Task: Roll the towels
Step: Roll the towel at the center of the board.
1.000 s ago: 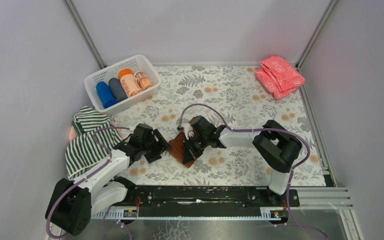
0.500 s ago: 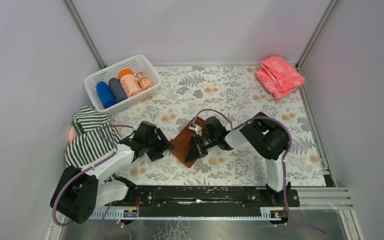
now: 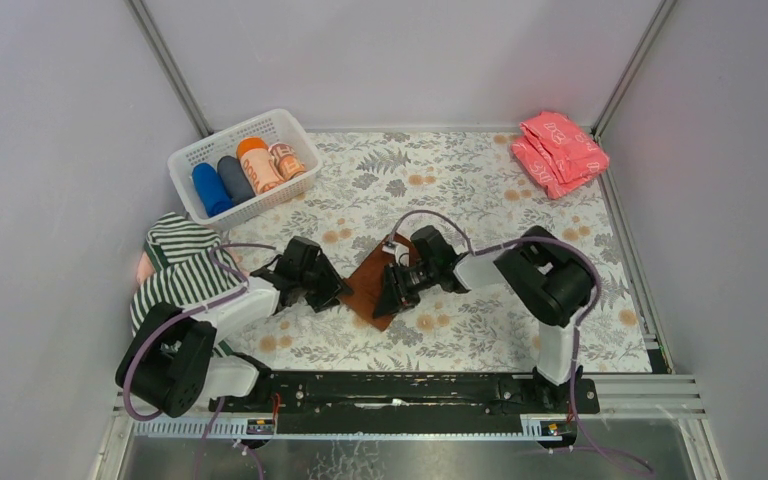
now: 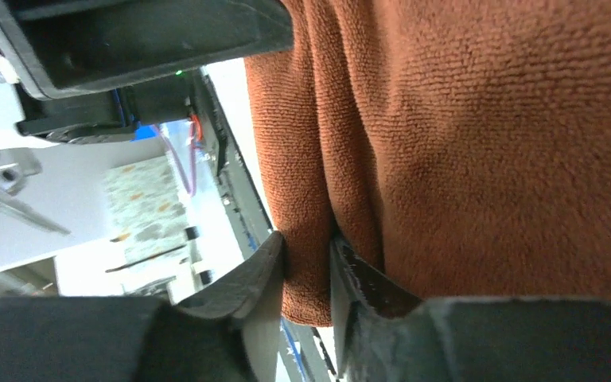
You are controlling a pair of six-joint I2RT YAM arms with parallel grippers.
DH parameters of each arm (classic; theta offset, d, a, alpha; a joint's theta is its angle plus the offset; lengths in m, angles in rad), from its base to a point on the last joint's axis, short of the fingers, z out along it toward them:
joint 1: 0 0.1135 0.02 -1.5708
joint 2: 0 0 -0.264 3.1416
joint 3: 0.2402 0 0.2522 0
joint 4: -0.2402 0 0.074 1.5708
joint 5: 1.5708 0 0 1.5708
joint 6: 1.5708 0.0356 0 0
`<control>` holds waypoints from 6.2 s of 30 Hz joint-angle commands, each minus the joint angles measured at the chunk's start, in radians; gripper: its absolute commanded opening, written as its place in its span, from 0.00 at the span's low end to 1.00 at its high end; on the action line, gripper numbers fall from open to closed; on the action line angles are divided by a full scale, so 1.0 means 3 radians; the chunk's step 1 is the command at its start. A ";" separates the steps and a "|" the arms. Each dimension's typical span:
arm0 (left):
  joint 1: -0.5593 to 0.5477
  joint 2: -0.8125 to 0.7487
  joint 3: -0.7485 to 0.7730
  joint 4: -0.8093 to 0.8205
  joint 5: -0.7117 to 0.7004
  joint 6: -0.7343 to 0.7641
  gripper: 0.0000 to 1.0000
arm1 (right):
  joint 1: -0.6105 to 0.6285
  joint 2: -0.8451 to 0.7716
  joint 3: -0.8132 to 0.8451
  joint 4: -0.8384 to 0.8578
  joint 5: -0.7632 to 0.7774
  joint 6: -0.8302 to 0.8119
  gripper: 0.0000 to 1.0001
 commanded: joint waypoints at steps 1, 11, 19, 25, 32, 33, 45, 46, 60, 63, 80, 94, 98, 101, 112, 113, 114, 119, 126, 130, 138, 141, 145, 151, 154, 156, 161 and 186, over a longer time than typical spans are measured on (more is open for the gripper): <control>0.0026 0.0126 -0.0024 0.0080 -0.0126 0.0080 0.45 | 0.0023 -0.0527 0.0245 -0.1095 0.0625 -0.0784 0.38; 0.0025 0.0170 -0.0006 -0.0001 -0.0159 0.0109 0.45 | 0.0941 -0.1225 0.0796 -0.2446 0.2840 -0.1742 0.53; 0.0025 0.0186 -0.0012 0.0004 -0.0156 0.0117 0.45 | 0.1702 -0.1140 0.0881 -0.2307 0.4165 -0.2119 0.53; 0.0026 0.0183 -0.0012 0.0010 -0.0149 0.0115 0.45 | 0.1888 -0.0850 0.0958 -0.2219 0.4525 -0.2310 0.52; 0.0028 0.0197 -0.0010 0.0015 -0.0154 0.0120 0.45 | 0.1986 -0.0596 0.0968 -0.2130 0.4494 -0.2448 0.49; 0.0027 0.0197 -0.0016 0.0019 -0.0153 0.0113 0.45 | 0.1998 -0.0558 0.0974 -0.2128 0.4484 -0.2462 0.49; 0.0027 0.0040 0.0010 -0.0043 -0.0183 0.0122 0.50 | 0.1821 -0.0670 0.0781 -0.1981 0.3638 -0.2401 0.11; 0.0025 -0.0006 0.0016 -0.0072 -0.0198 0.0113 0.52 | 0.1745 -0.0724 0.0738 -0.1920 0.3419 -0.2366 0.09; 0.0046 -0.0753 -0.0059 -0.0314 -0.0181 -0.0042 0.74 | 0.0518 -0.0772 -0.0109 -0.0240 0.0747 -0.1248 0.07; 0.0046 -0.0737 -0.0104 -0.0203 -0.0029 -0.0053 0.75 | 0.0335 -0.0550 -0.0233 0.0195 0.0440 -0.0951 0.08; 0.0039 -0.0132 0.0066 0.0160 0.0085 0.0047 0.72 | -0.0148 0.0257 -0.0408 0.1520 -0.0205 0.0297 0.10; 0.0039 0.0372 0.0027 0.0251 -0.0028 0.0096 0.58 | -0.0095 -0.0872 -0.0147 -0.0653 0.0895 -0.1051 0.42; 0.0042 0.0374 -0.0010 0.0242 -0.0036 0.0083 0.58 | 0.0248 -0.1282 0.0072 -0.1386 0.1761 -0.1523 0.50; 0.0042 0.0353 -0.0024 0.0221 -0.0051 0.0073 0.58 | 0.0594 -0.1430 0.0236 -0.1716 0.2521 -0.1801 0.54; 0.0040 0.0304 -0.0033 0.0170 -0.0081 0.0042 0.58 | 0.1679 -0.1251 0.0604 -0.1979 0.4394 -0.2260 0.58; 0.0041 0.0303 -0.0037 0.0170 -0.0084 0.0040 0.58 | 0.1723 -0.1206 0.0628 -0.1986 0.4446 -0.2277 0.58; 0.0042 0.0296 -0.0039 0.0170 -0.0082 0.0040 0.58 | 0.1760 -0.1155 0.0650 -0.1989 0.4477 -0.2293 0.58; 0.0041 0.0286 -0.0044 0.0184 -0.0065 0.0025 0.58 | 0.1884 -0.0841 0.0712 -0.1994 0.4654 -0.2355 0.58; 0.0040 0.0240 -0.0066 0.0162 -0.0078 0.0014 0.59 | 0.1900 -0.0520 0.0722 -0.1959 0.4828 -0.2470 0.58; 0.0040 0.0203 -0.0067 0.0130 -0.0093 0.0024 0.59 | 0.1883 -0.0426 0.0696 -0.1942 0.4851 -0.2558 0.57; 0.0054 -0.0014 -0.0047 0.0024 -0.0172 0.0012 0.65 | 0.1527 -0.0702 0.0550 -0.1937 0.3621 -0.2523 0.34; 0.0058 -0.0202 -0.0016 -0.0071 -0.0232 -0.0010 0.70 | 0.1282 -0.0844 0.0477 -0.1863 0.2928 -0.2440 0.27; 0.0062 -0.0469 0.0038 -0.0233 -0.0285 -0.0015 0.76 | 0.0947 -0.0951 0.0368 -0.1633 0.2021 -0.2258 0.25; 0.0062 -0.0729 0.0106 -0.0512 -0.0288 0.0069 0.80 | 0.0483 -0.0805 0.0255 -0.1189 0.0965 -0.1823 0.25; 0.0057 -0.0785 0.0084 -0.0483 -0.0186 0.0048 0.80 | 0.0235 -0.0695 0.0107 -0.0715 0.0500 -0.1512 0.25; 0.0047 -0.0760 0.0070 -0.0402 -0.0102 0.0019 0.80 | 0.0129 -0.0570 0.0069 -0.0537 0.0270 -0.1343 0.25; -0.0031 -0.0558 0.0096 -0.0194 -0.0053 -0.0035 0.80 | 0.0017 -0.0261 0.0174 -0.0493 0.0056 -0.1201 0.25; -0.0086 0.0424 0.0033 0.0240 -0.0269 -0.0023 0.58 | 0.0004 -0.0603 0.0342 -0.1258 0.0909 -0.1521 0.48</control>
